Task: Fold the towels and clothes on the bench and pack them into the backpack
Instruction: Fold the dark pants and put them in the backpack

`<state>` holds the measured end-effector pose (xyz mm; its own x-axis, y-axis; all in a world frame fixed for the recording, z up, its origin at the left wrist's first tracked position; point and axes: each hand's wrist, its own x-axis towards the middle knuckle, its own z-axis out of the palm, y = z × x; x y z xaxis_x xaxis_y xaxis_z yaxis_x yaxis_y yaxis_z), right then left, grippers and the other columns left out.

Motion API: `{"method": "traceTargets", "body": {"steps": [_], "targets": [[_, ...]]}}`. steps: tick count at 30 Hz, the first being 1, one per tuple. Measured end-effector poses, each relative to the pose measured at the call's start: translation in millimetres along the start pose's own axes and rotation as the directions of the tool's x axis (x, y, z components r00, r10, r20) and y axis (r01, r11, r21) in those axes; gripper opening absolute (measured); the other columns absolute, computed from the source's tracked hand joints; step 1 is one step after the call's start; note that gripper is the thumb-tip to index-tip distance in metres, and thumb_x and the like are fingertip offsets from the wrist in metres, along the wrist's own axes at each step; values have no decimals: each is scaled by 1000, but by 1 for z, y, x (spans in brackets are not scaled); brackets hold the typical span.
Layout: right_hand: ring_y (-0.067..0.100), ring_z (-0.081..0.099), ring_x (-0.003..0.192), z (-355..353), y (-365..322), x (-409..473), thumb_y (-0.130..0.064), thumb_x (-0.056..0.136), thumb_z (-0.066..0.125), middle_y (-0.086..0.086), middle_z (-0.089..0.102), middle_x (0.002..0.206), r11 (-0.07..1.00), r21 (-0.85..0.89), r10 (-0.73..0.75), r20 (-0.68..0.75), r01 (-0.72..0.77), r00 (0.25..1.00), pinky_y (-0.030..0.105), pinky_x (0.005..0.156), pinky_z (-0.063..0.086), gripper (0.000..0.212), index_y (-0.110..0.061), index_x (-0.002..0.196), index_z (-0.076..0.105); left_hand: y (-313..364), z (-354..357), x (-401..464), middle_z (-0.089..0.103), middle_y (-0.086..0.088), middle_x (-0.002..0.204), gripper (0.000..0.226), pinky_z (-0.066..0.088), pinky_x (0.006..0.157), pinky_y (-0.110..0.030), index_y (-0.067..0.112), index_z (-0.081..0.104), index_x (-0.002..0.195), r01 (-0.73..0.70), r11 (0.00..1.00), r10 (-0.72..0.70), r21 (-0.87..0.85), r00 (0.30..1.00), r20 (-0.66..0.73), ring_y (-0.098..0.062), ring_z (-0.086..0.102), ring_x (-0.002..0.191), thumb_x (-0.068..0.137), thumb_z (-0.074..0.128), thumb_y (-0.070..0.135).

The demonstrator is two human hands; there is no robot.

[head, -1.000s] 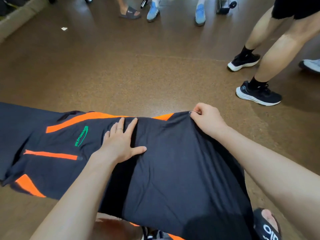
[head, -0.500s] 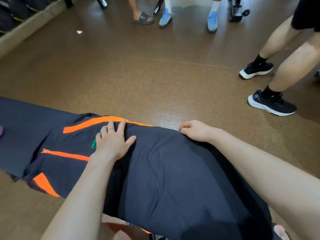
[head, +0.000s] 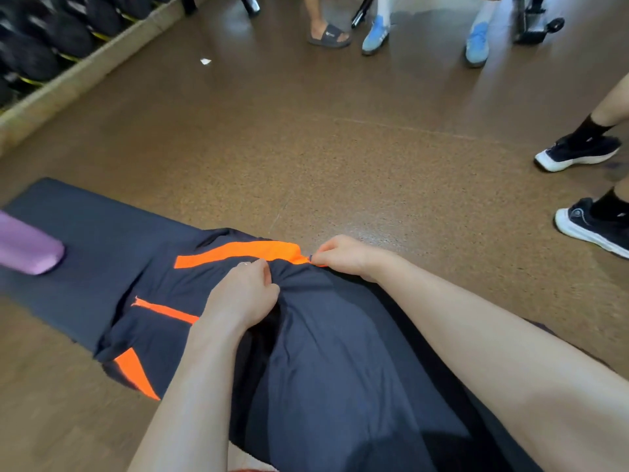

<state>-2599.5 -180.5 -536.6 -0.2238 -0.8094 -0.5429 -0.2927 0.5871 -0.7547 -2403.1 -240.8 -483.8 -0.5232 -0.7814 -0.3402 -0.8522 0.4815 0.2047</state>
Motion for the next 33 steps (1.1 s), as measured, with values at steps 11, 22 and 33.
{"method": "traceTargets", "body": {"steps": [11, 22, 33], "targets": [[13, 37, 51, 24, -42, 52, -32, 97, 60, -2, 44, 61, 990, 139, 15, 156, -37, 988, 25, 47, 25, 30, -22, 71, 47, -8, -12, 1, 56, 1, 90, 11, 40, 68, -29, 23, 59, 74, -52, 987, 61, -153, 996, 57, -6, 50, 83, 83, 64, 21], [9, 39, 51, 2, -82, 58, -4, 91, 62, -4, 43, 59, 717, 685, -222, 47, 131, 974, 25, 49, 28, 26, -20, 74, 50, -17, -20, 3, 53, -2, 101, 10, 50, 86, -42, 18, 55, 88, 53, 989, -55, -140, 998, -7, -23, 55, 98, 90, 55, 28], [14, 48, 49, 8, -70, 87, 5, 83, 59, 3, 51, 55, 556, 823, 139, -229, 116, 963, 28, 54, 36, 23, -12, 68, 53, -63, 7, 19, 6, -14, 165, 77, 28, 116, -58, 35, 10, 158, 388, 920, -380, -52, 917, 120, -38, 14, 149, 95, 49, 58]]}}
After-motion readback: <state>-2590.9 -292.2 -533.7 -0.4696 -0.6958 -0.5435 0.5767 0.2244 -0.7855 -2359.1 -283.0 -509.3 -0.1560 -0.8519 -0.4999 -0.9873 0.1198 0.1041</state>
